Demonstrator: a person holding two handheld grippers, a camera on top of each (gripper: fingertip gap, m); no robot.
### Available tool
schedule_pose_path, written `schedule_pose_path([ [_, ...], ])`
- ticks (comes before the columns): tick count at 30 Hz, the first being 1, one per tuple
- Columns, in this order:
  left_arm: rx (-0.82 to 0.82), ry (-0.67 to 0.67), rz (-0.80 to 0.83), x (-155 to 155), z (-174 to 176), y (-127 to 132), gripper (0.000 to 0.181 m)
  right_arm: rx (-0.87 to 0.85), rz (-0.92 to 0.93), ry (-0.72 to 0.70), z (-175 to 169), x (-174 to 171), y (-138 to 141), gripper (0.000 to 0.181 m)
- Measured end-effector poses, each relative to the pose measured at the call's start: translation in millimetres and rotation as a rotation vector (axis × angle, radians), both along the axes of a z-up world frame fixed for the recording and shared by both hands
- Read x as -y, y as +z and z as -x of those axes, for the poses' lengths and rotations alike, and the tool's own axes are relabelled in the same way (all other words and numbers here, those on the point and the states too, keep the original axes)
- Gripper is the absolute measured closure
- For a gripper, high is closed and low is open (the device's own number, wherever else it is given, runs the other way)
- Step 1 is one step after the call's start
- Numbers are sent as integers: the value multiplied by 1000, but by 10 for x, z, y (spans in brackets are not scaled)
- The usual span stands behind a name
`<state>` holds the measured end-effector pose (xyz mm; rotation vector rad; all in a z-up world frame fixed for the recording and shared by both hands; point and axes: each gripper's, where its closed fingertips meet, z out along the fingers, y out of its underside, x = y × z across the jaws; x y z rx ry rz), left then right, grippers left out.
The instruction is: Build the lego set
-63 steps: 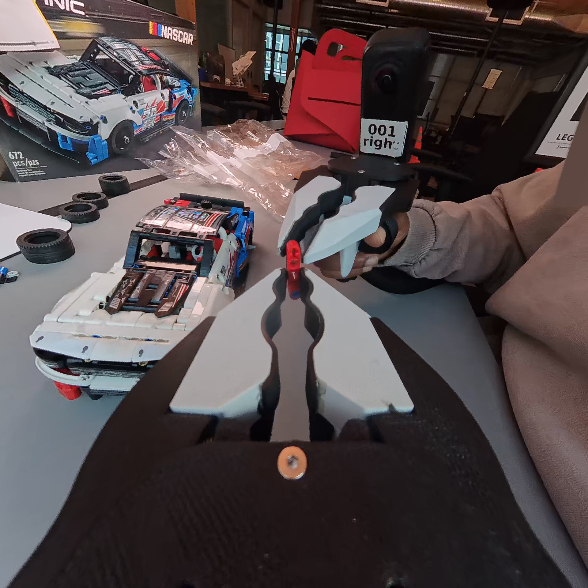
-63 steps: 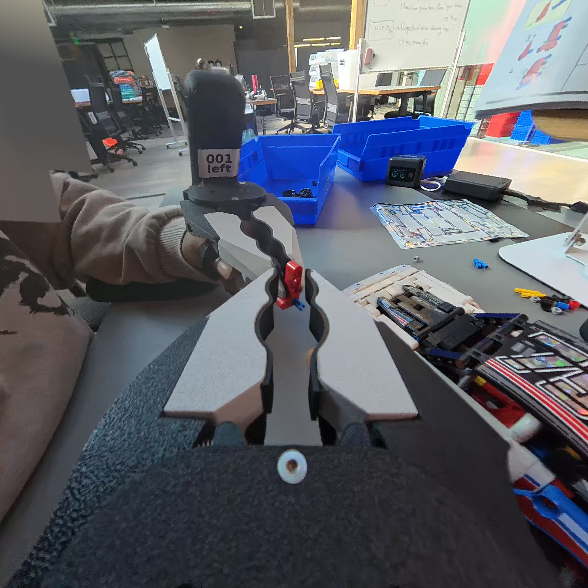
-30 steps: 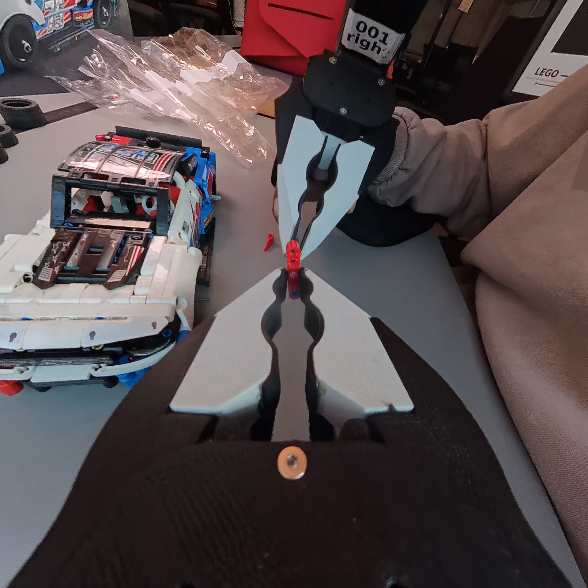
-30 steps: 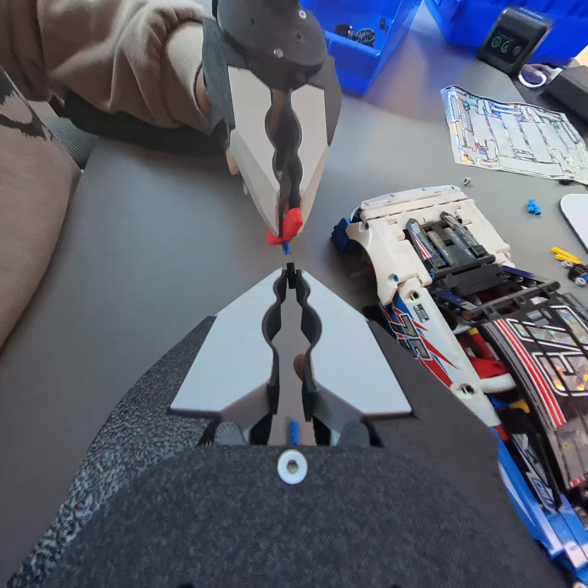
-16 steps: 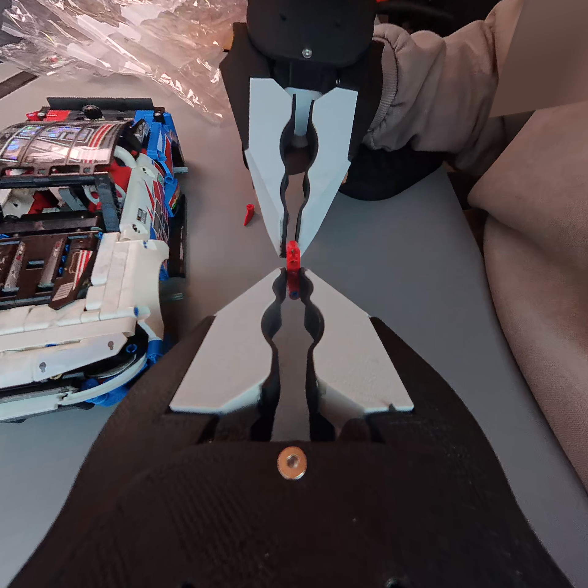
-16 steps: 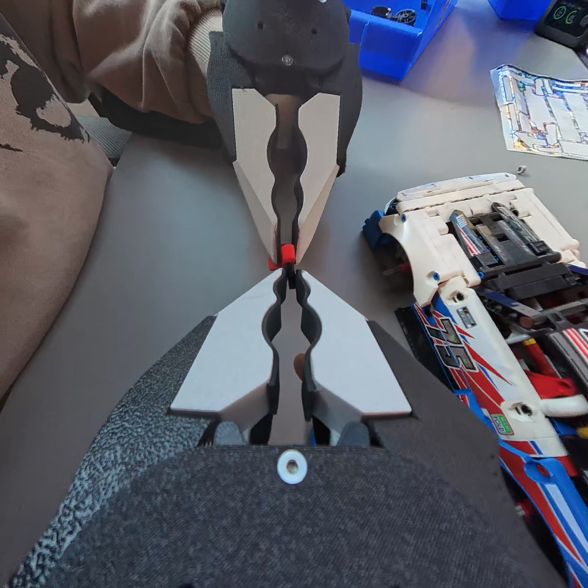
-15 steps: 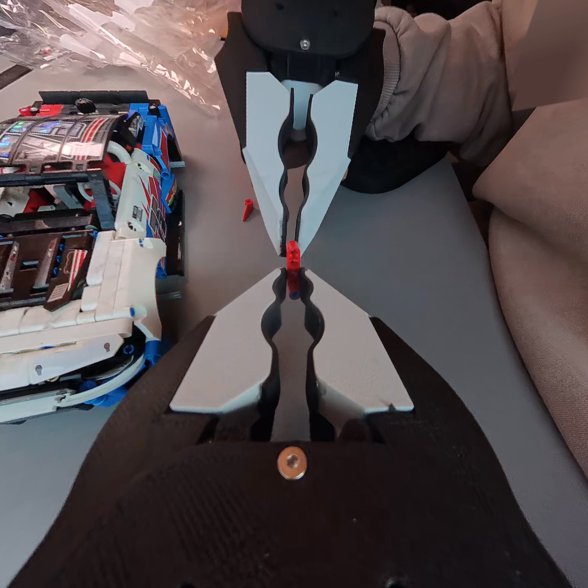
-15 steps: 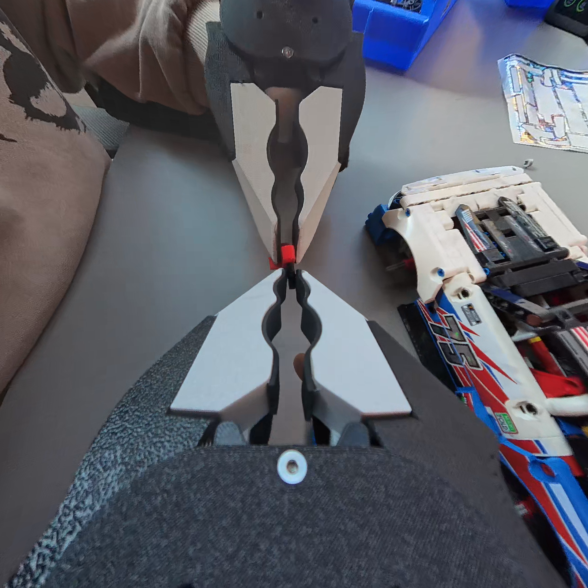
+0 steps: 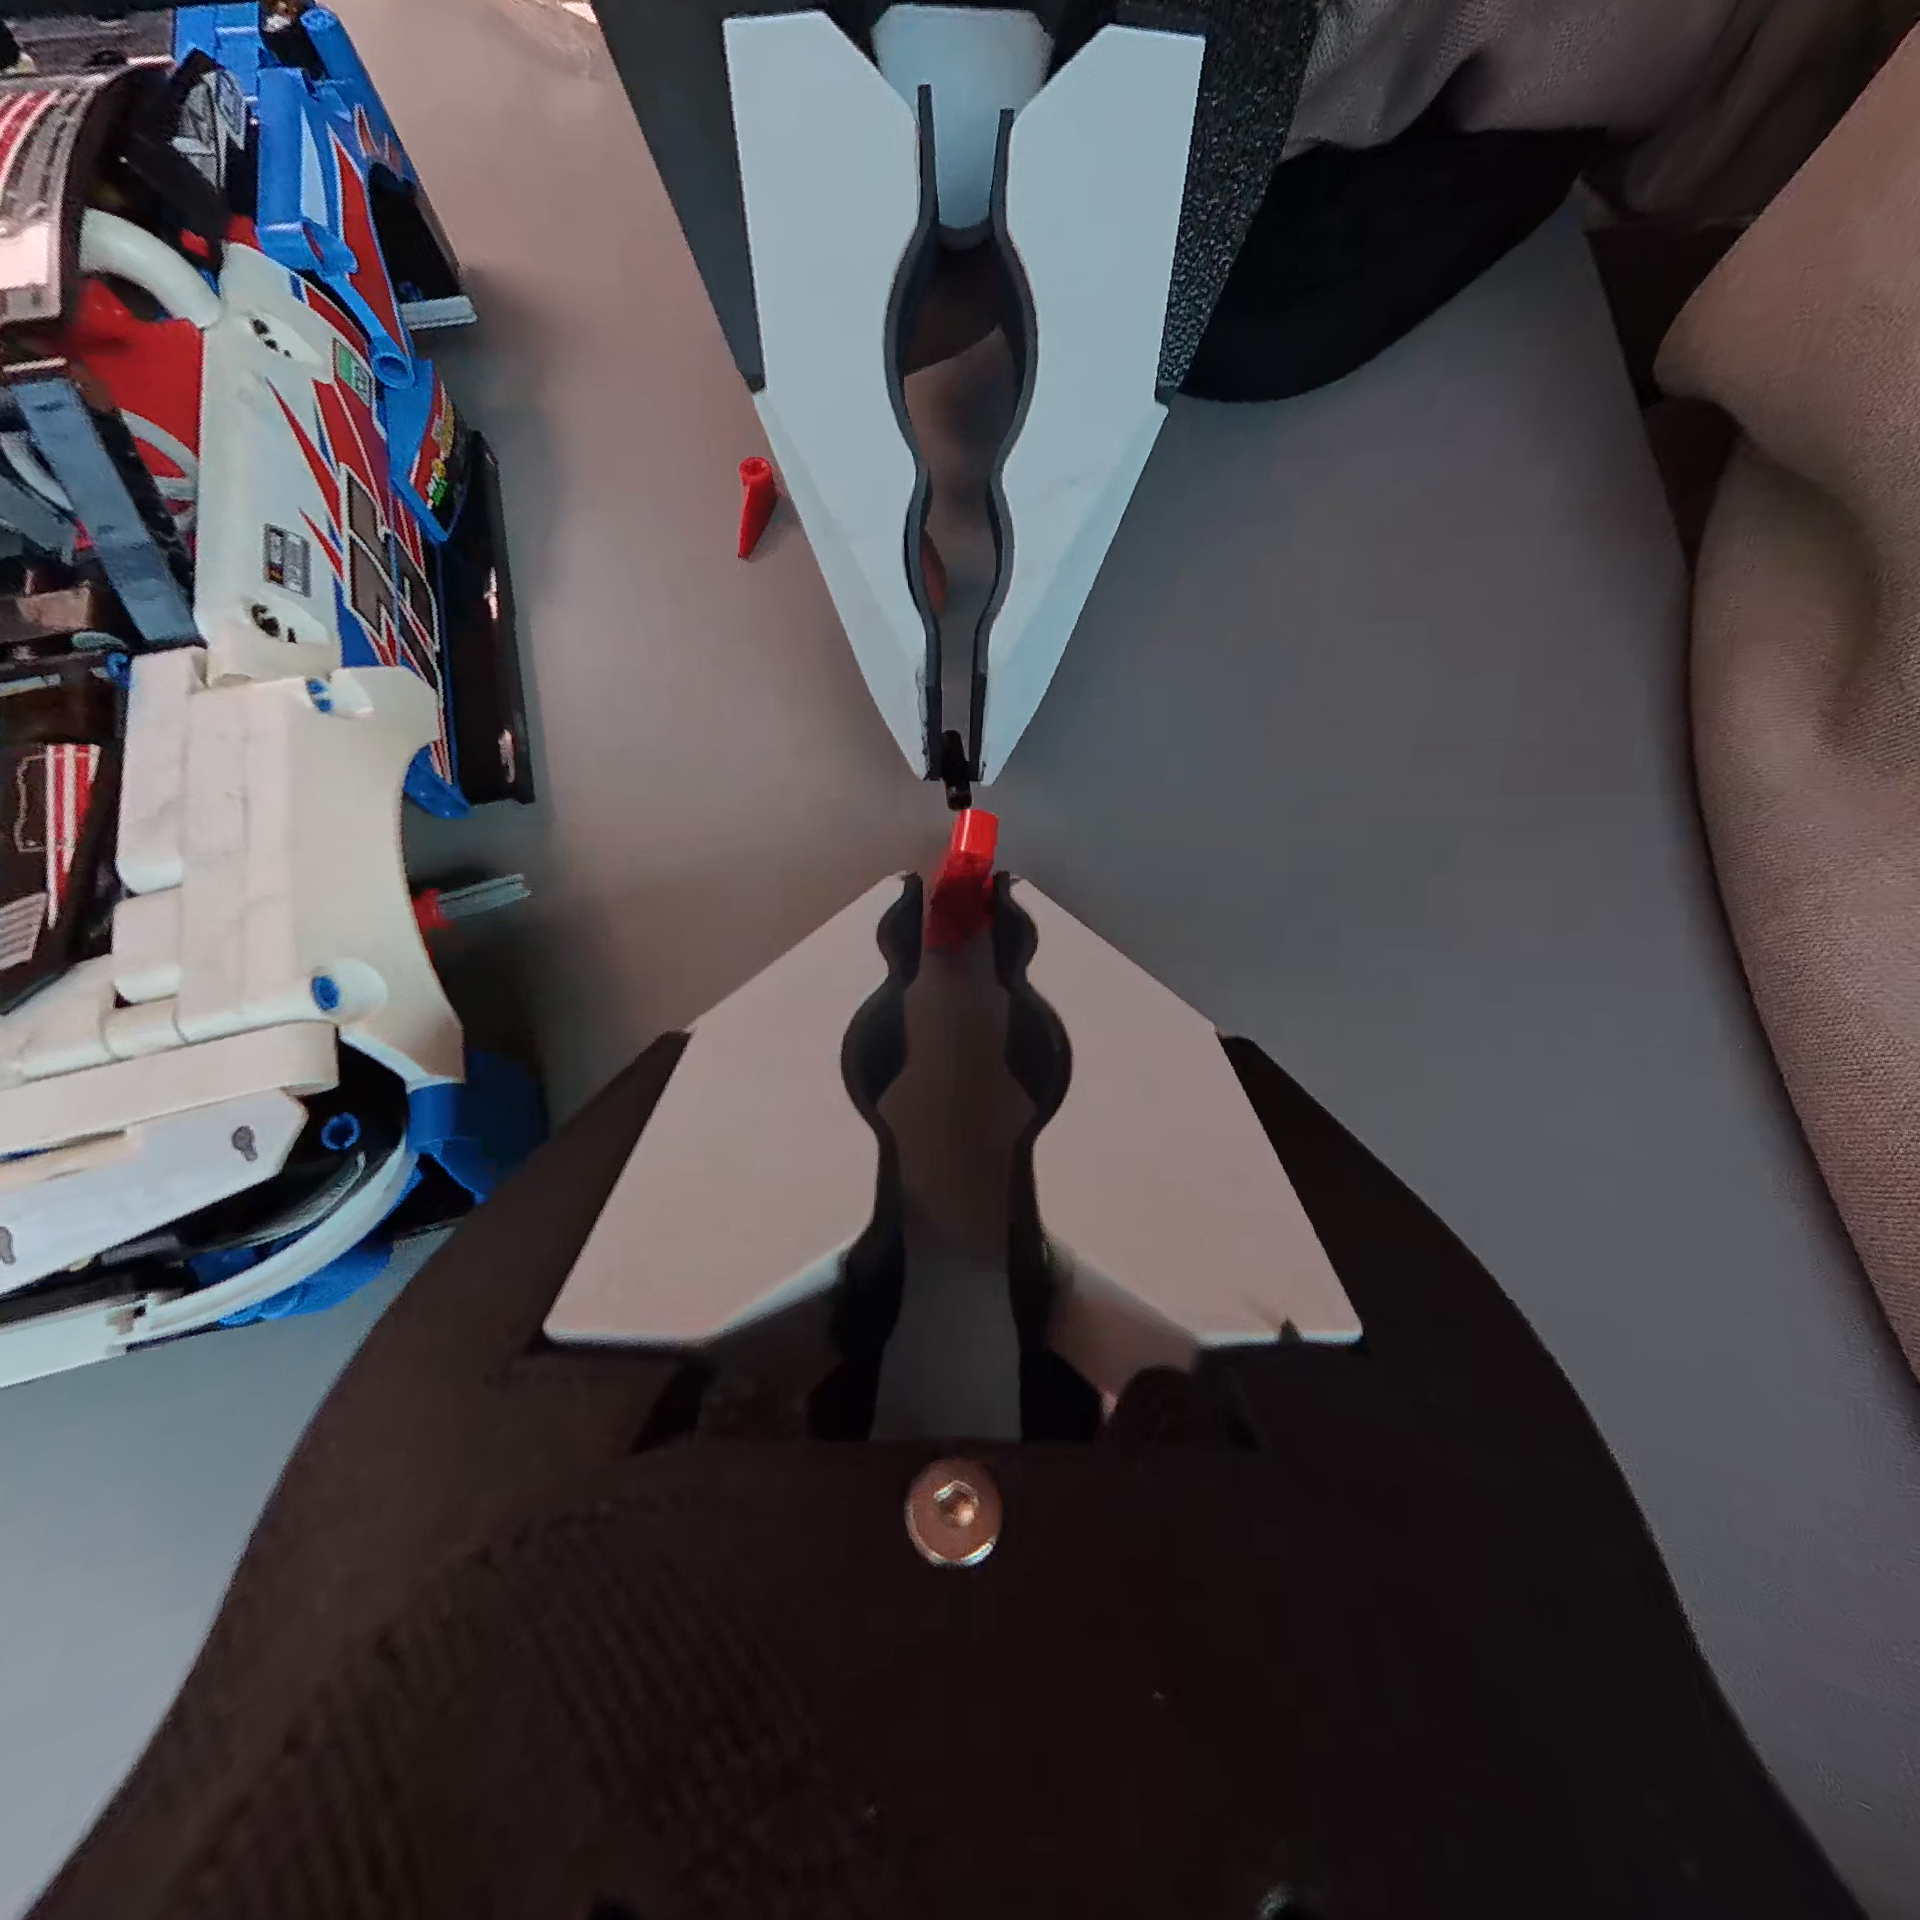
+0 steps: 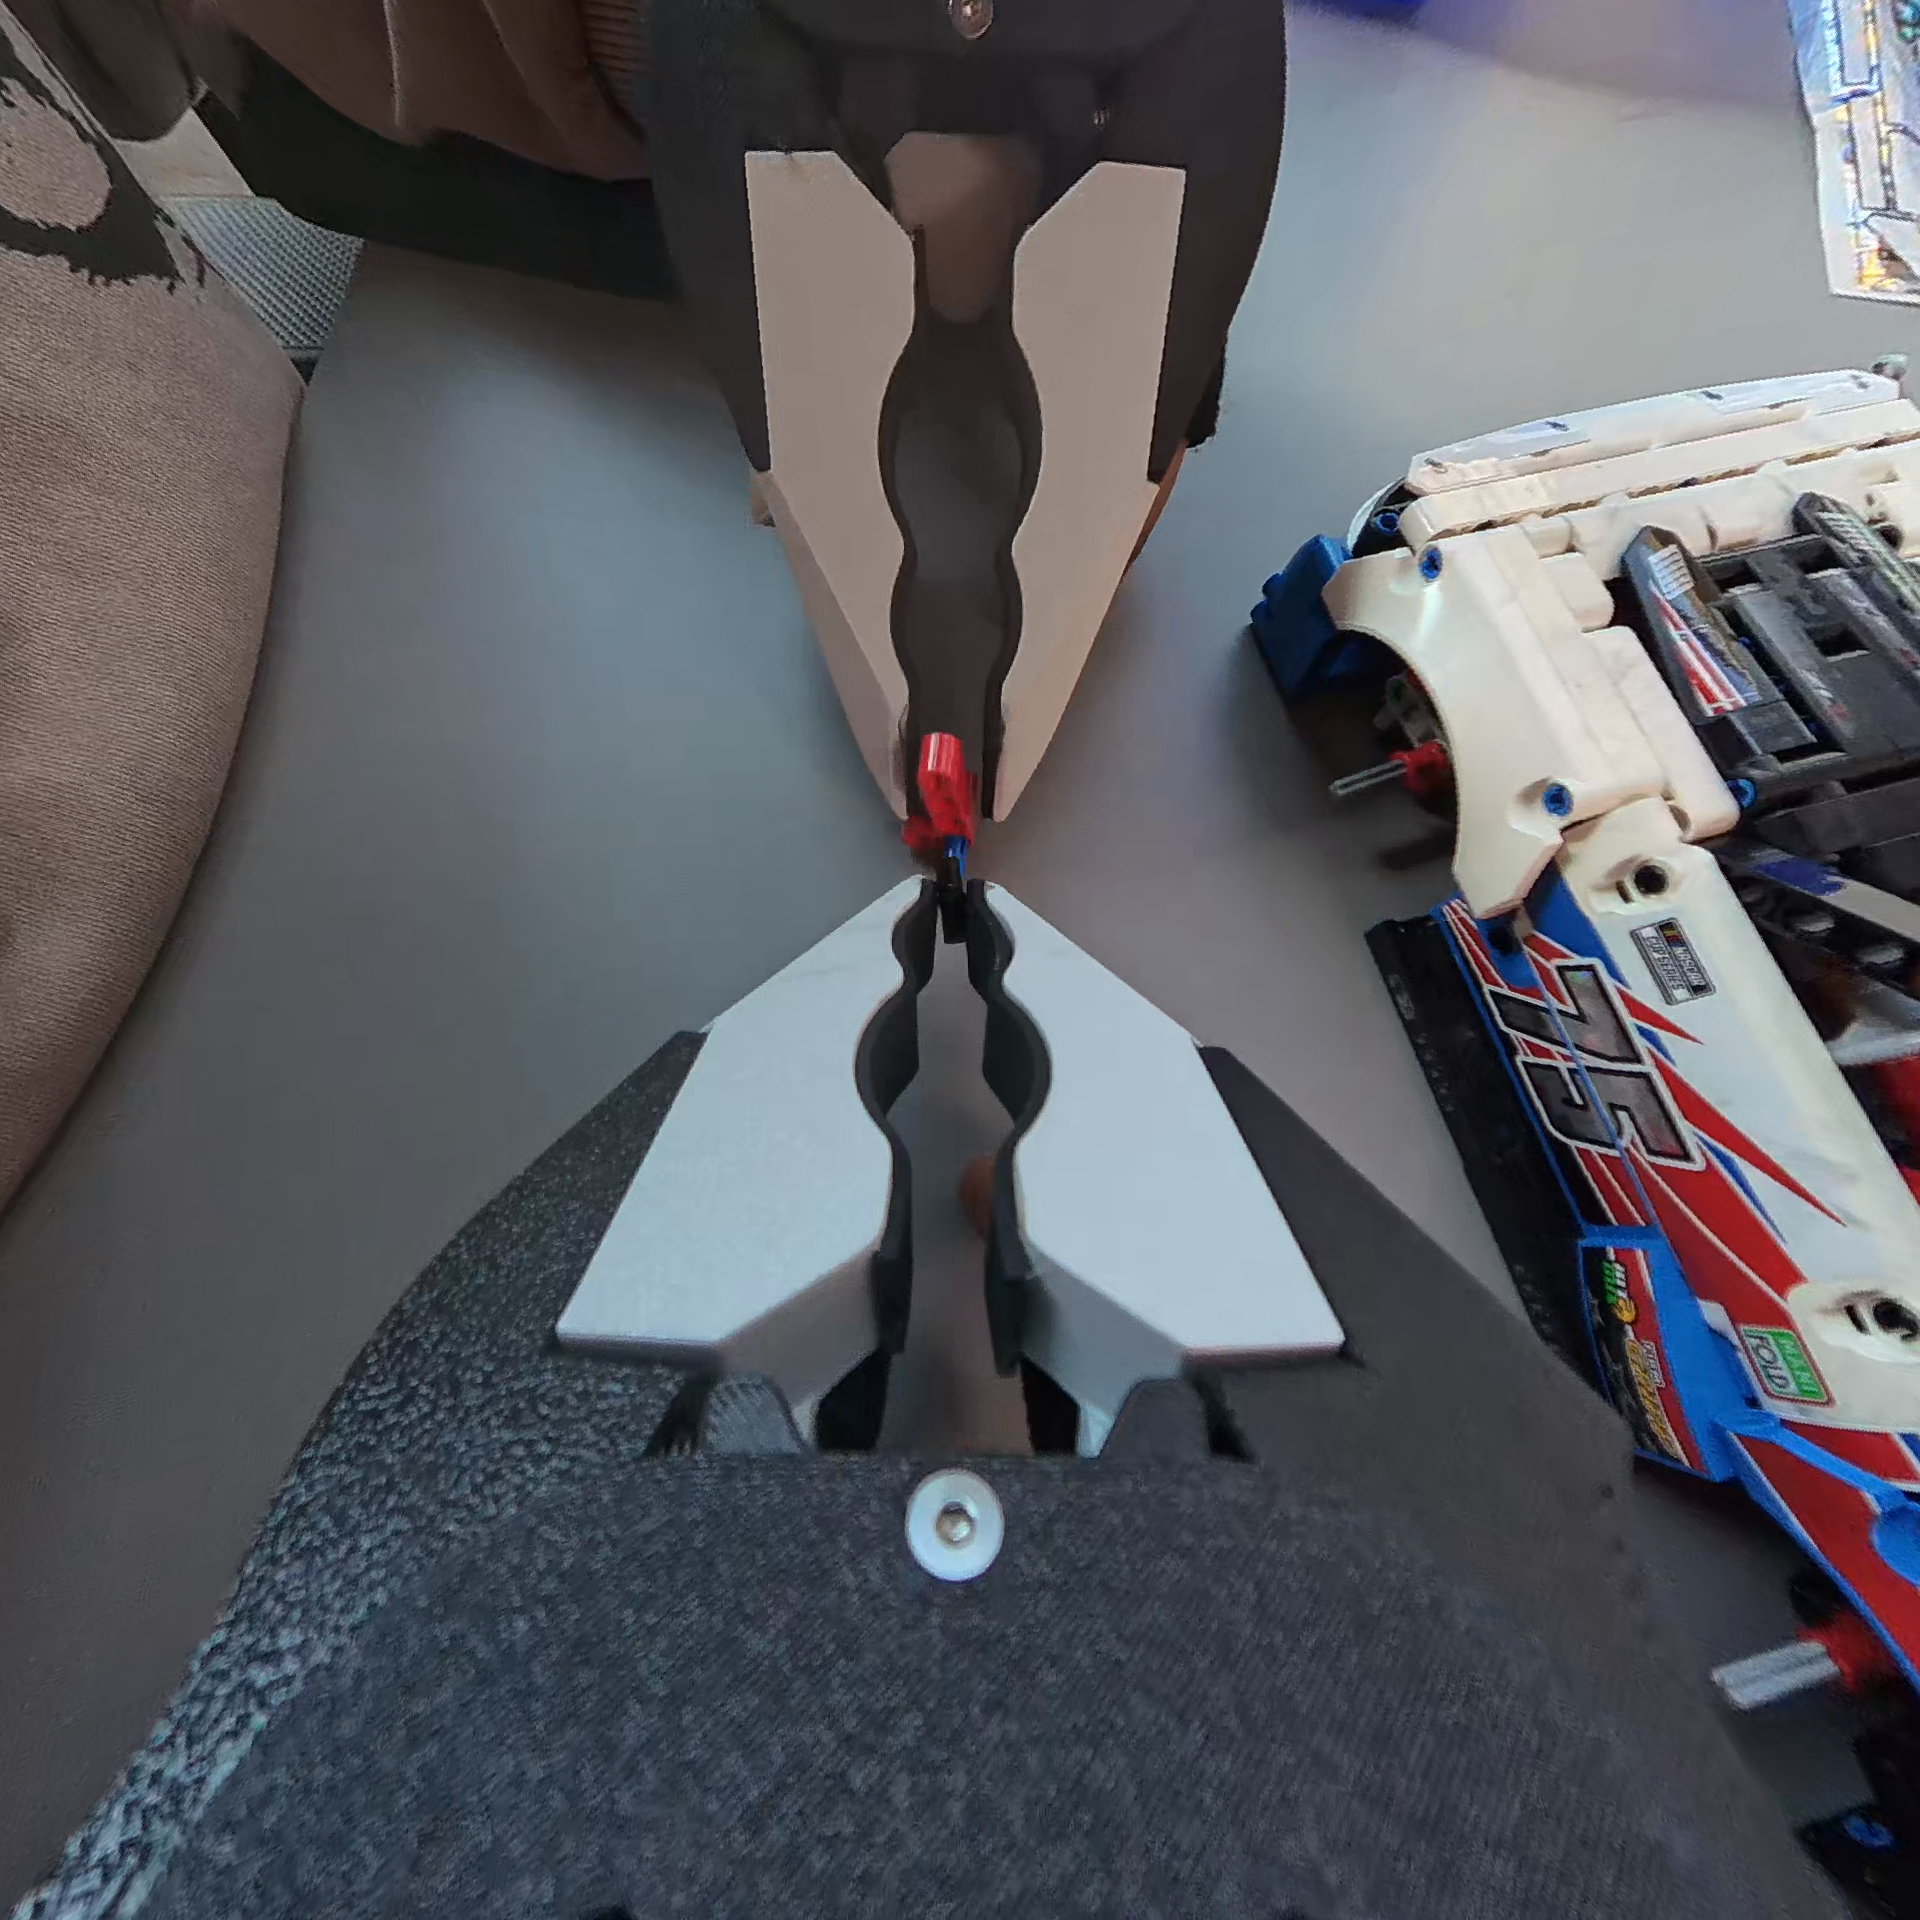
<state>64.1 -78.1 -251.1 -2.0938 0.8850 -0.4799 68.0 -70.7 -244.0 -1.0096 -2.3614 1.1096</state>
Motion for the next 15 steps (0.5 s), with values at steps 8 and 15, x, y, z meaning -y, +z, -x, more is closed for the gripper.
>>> schedule_pose_path([
  [8,62,31,-69,-15,57,217,160,-74,105,-20,19,-10,223,179],
  [15,149,48,-146,-29,-98,503,173,-195,129,3,36,98,453,178],
])
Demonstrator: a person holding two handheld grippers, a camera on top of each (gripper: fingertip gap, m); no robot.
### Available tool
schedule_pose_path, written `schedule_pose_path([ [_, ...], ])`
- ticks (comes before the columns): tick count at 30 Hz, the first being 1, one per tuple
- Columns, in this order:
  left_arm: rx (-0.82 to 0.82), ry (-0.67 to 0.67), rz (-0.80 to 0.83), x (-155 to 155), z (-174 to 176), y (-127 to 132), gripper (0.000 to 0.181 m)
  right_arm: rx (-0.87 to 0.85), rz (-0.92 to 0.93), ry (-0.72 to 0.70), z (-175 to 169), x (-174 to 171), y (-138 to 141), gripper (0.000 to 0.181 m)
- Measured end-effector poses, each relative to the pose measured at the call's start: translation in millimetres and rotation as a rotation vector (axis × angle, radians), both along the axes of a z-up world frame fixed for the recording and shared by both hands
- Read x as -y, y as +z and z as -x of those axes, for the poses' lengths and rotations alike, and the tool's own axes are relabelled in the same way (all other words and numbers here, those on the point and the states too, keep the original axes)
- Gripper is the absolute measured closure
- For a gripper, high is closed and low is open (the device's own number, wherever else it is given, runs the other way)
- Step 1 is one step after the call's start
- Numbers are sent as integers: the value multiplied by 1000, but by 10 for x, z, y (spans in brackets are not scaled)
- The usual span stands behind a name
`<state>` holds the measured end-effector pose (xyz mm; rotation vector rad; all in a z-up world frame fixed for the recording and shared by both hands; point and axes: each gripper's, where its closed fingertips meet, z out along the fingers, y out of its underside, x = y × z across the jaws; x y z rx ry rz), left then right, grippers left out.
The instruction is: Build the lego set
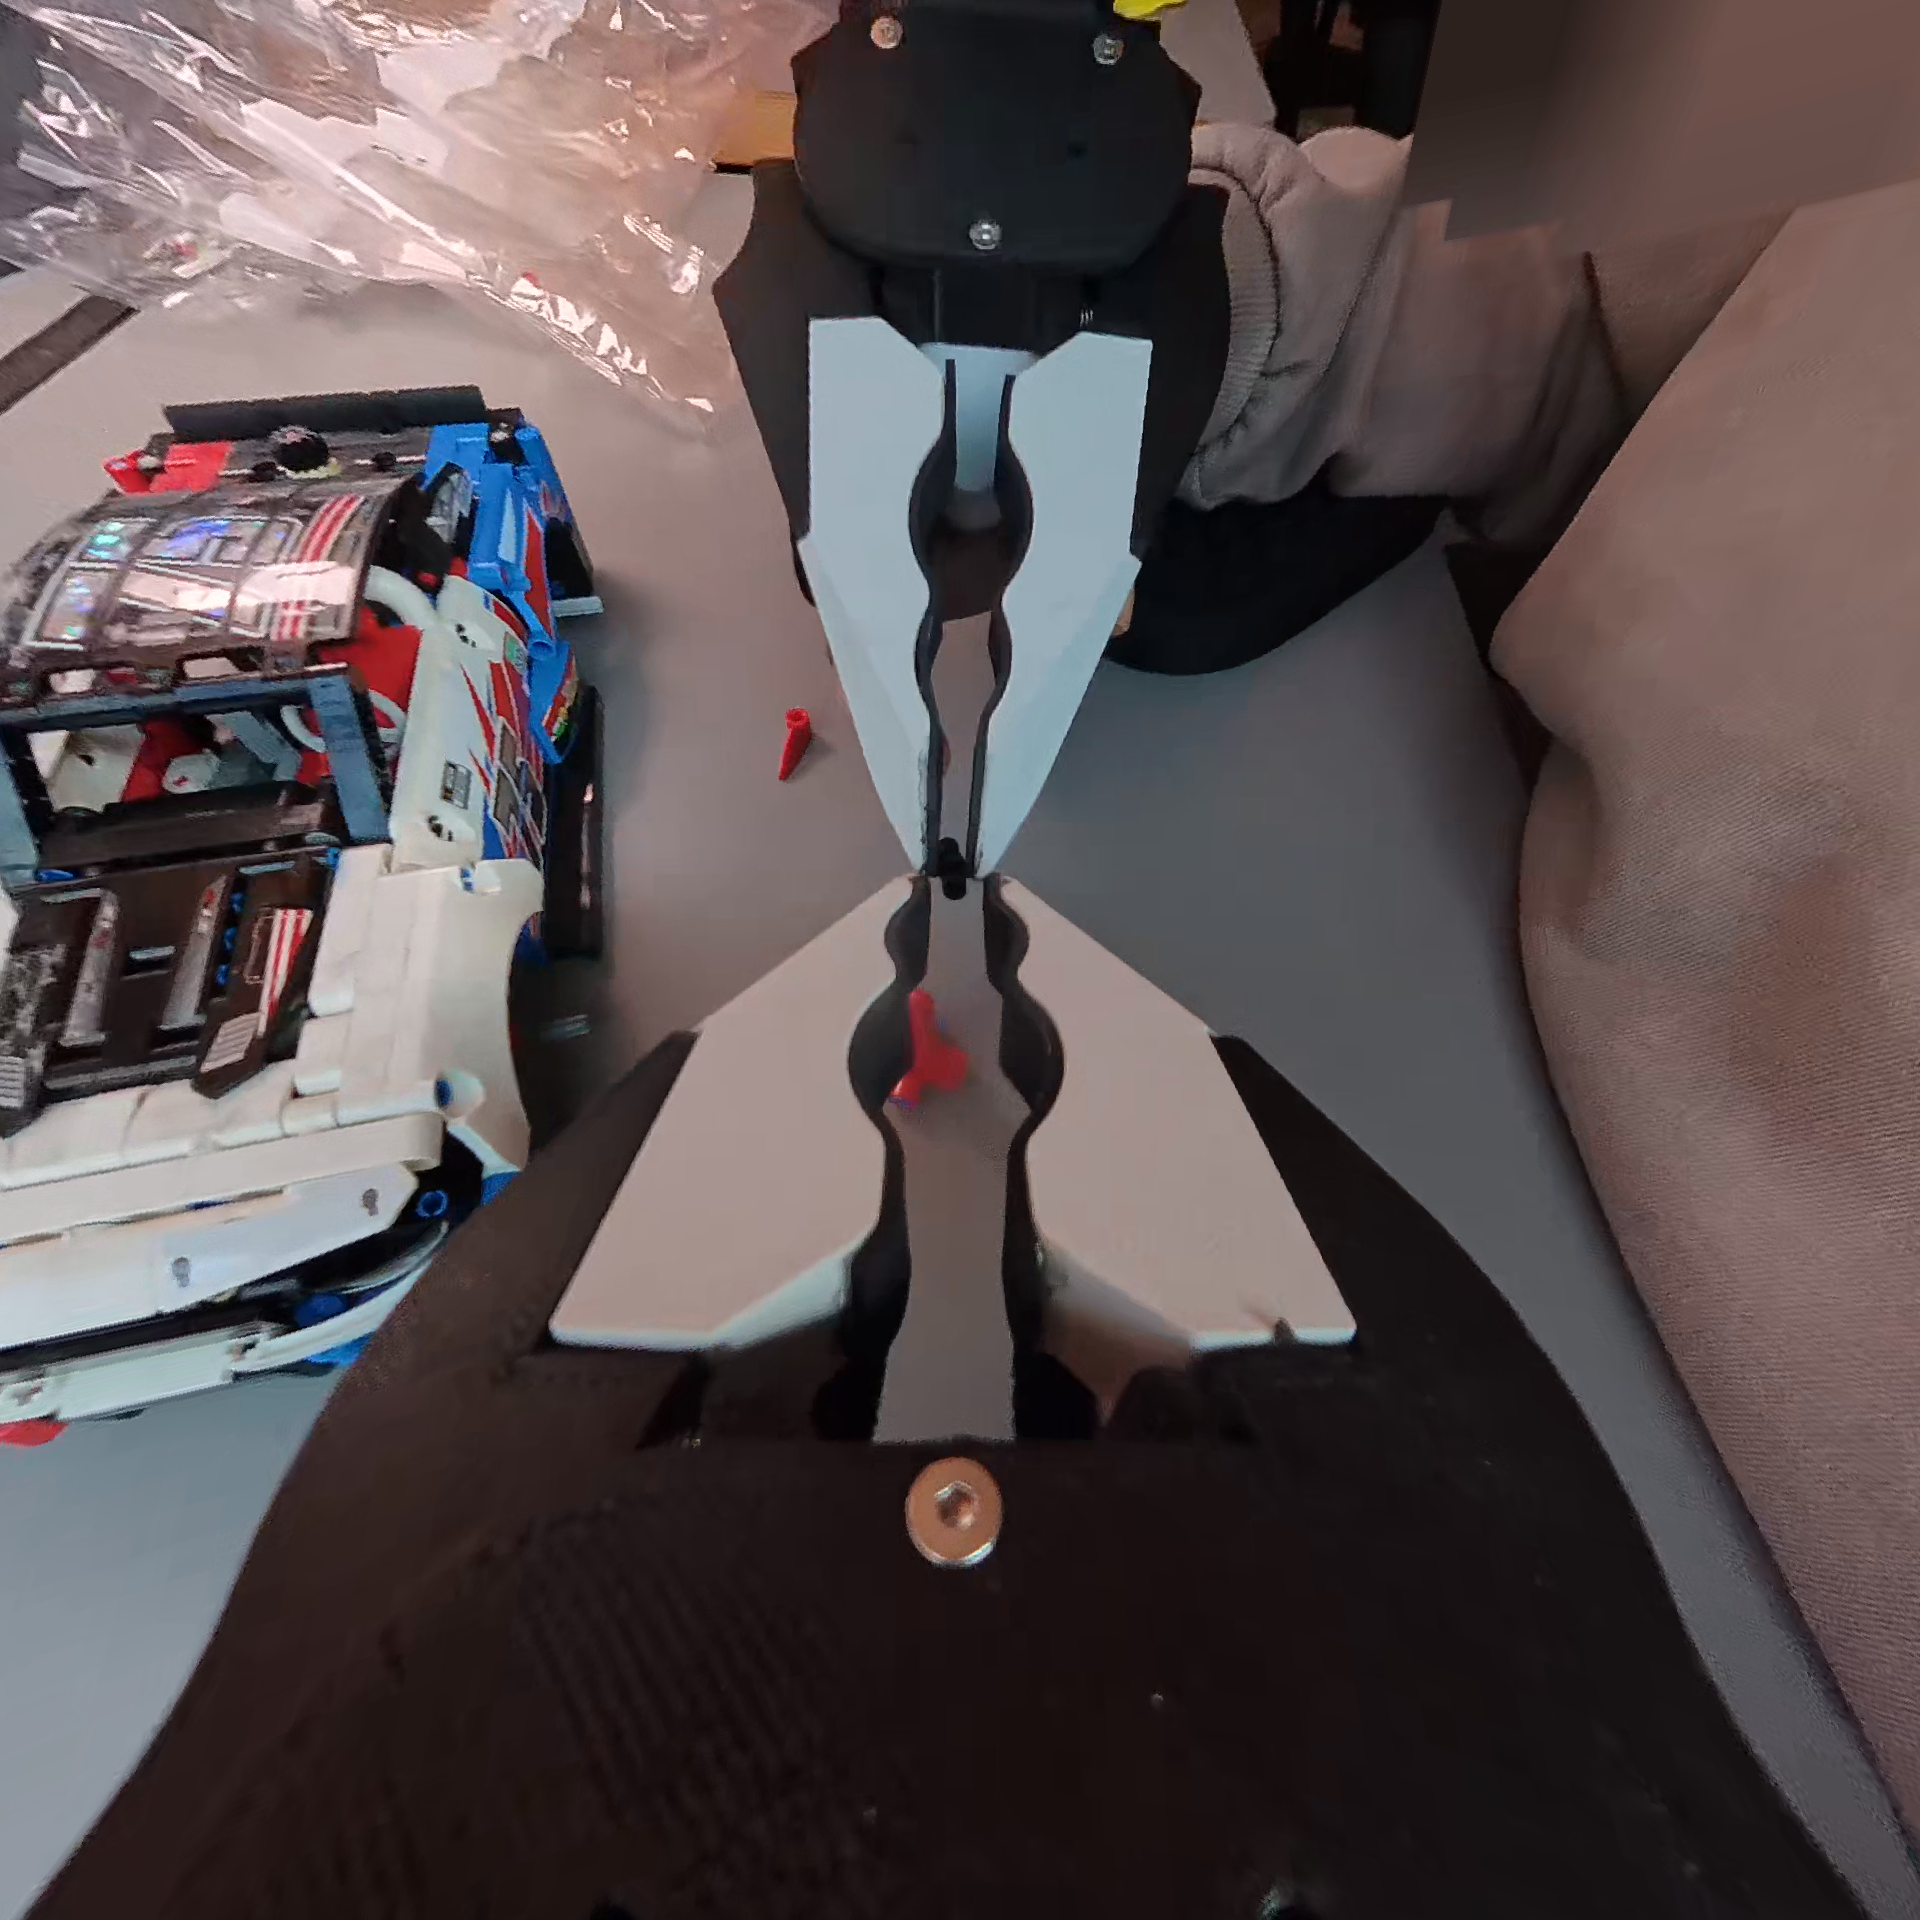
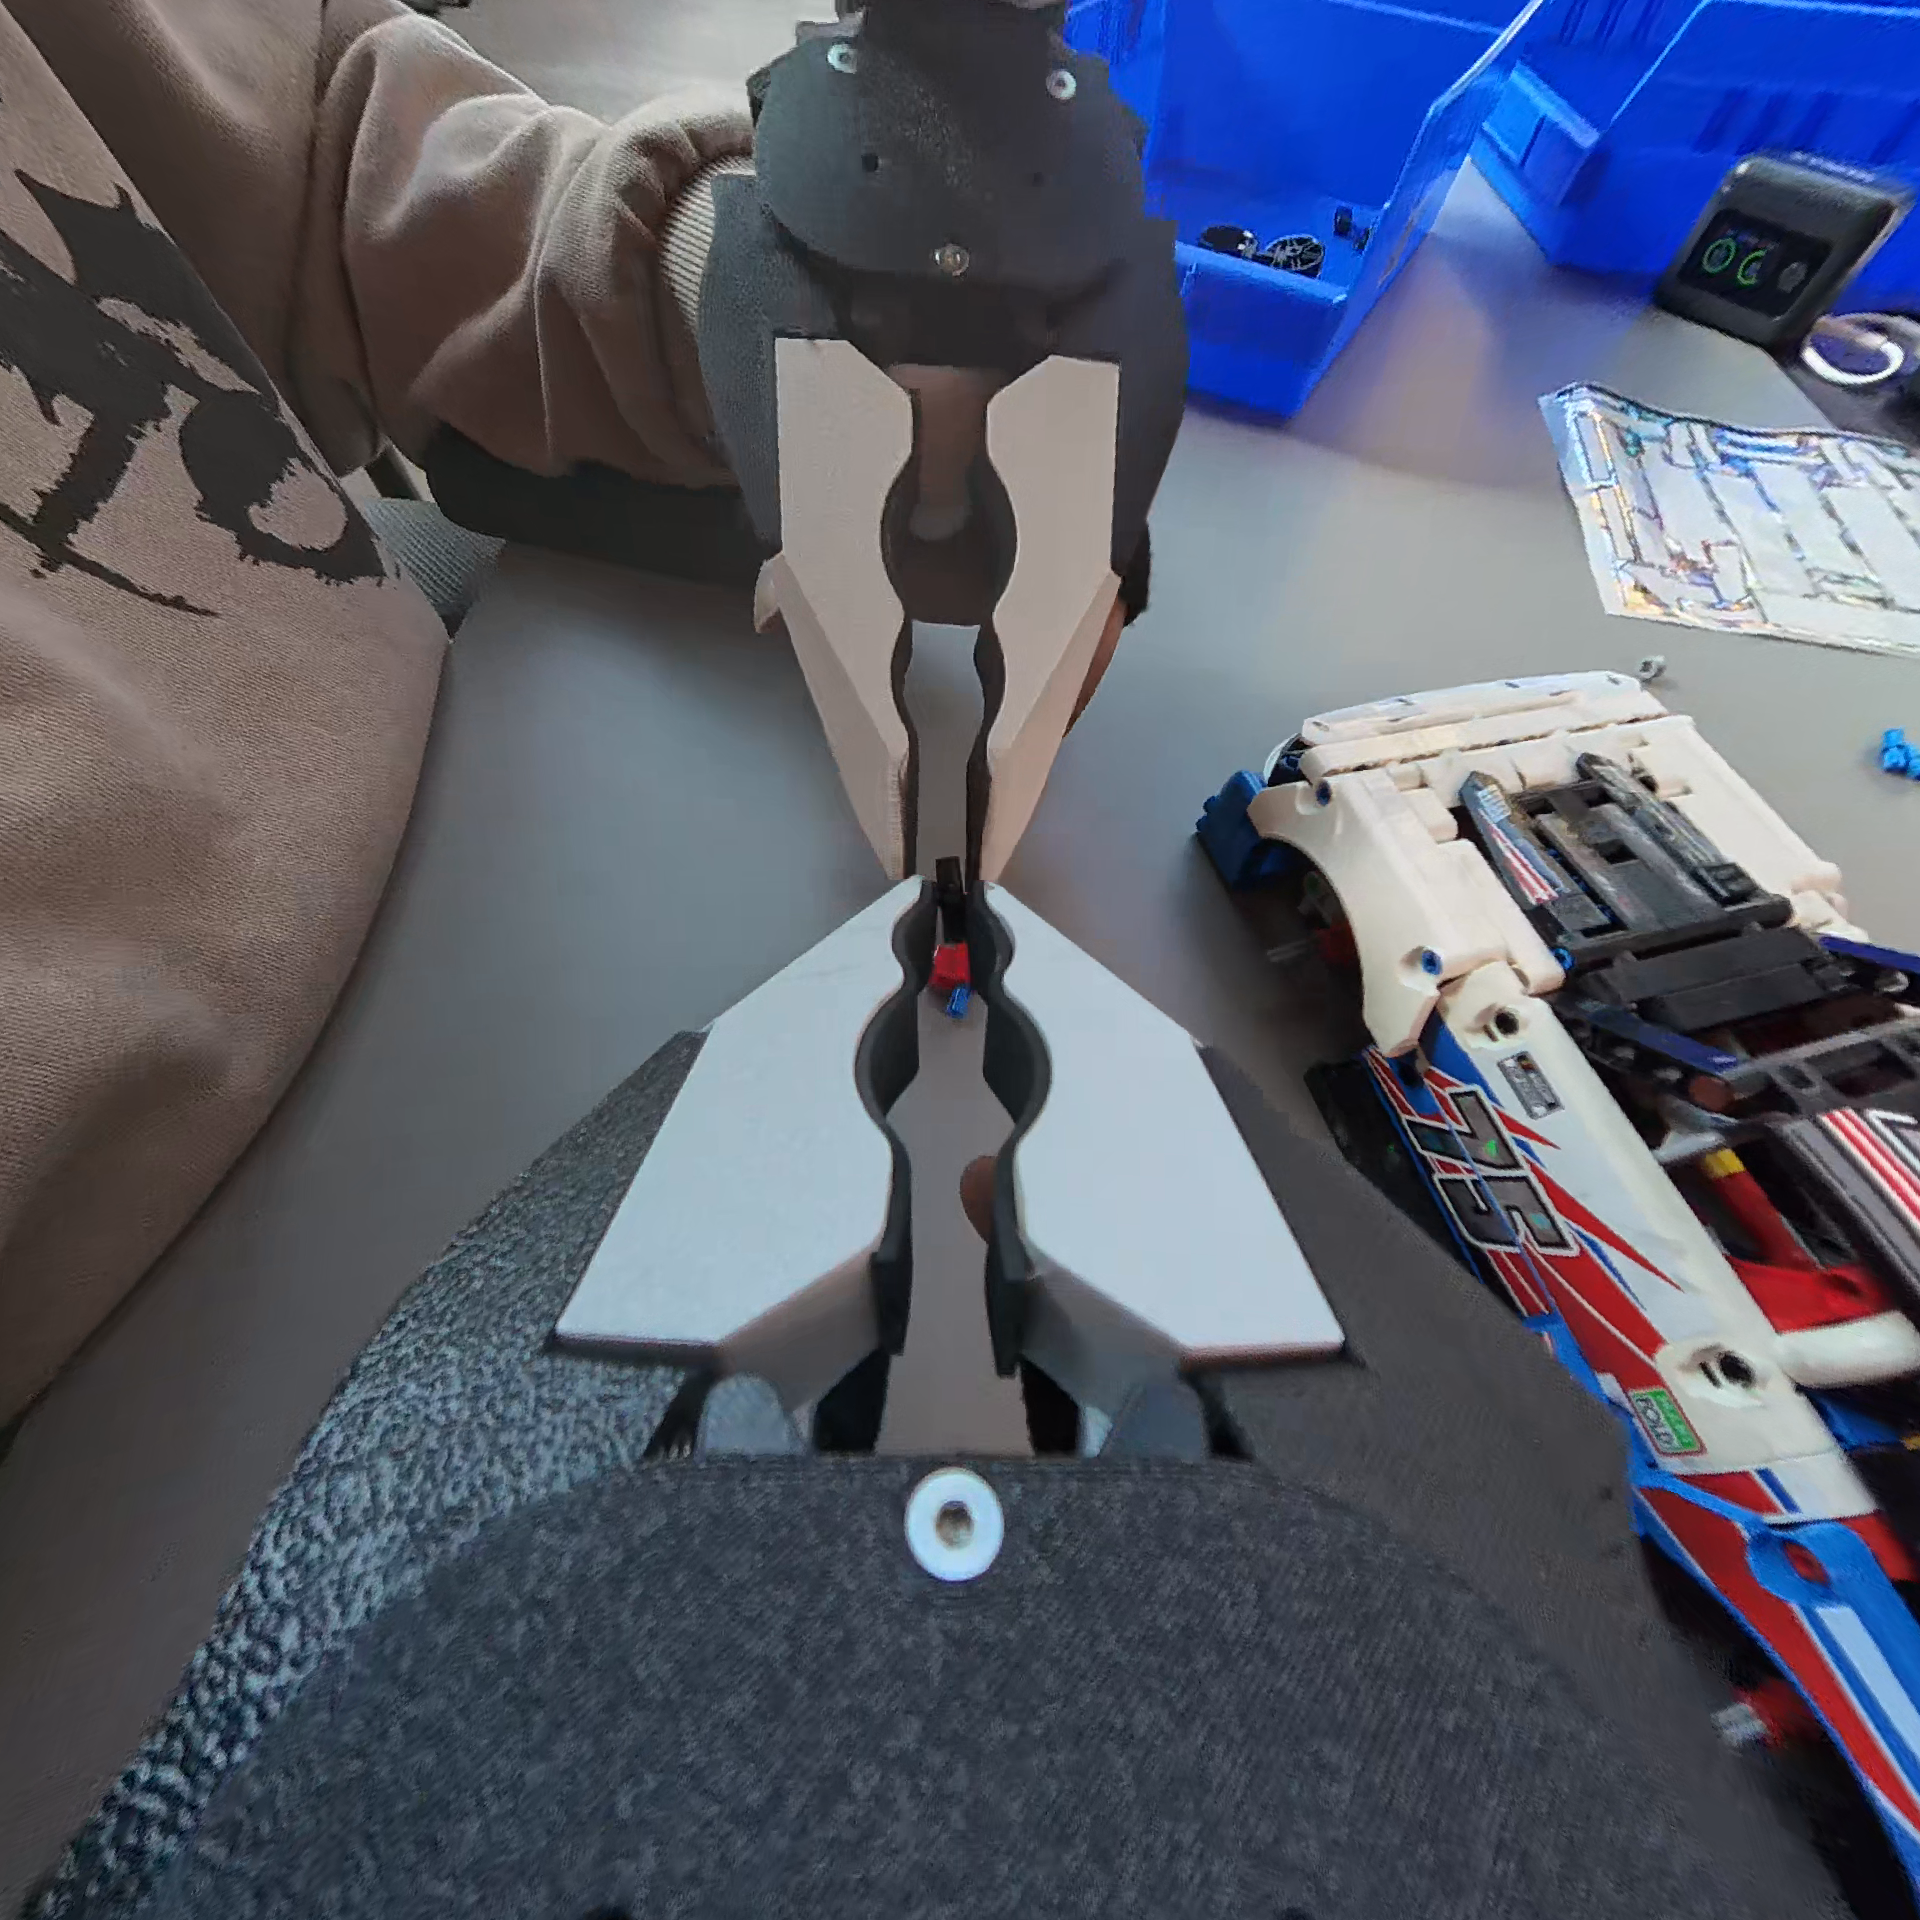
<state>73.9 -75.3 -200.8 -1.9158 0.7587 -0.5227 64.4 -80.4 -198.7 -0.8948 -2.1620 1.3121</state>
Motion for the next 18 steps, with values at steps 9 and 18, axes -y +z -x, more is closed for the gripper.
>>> schedule_pose_path([
  [9,173,-6,75,11,-24,30,179,-100,-130,-19,2,3,58,178],
  [18,280,8,127,-6,-14,56,178,-120,-219,-27,-4,-18,12,178],
])
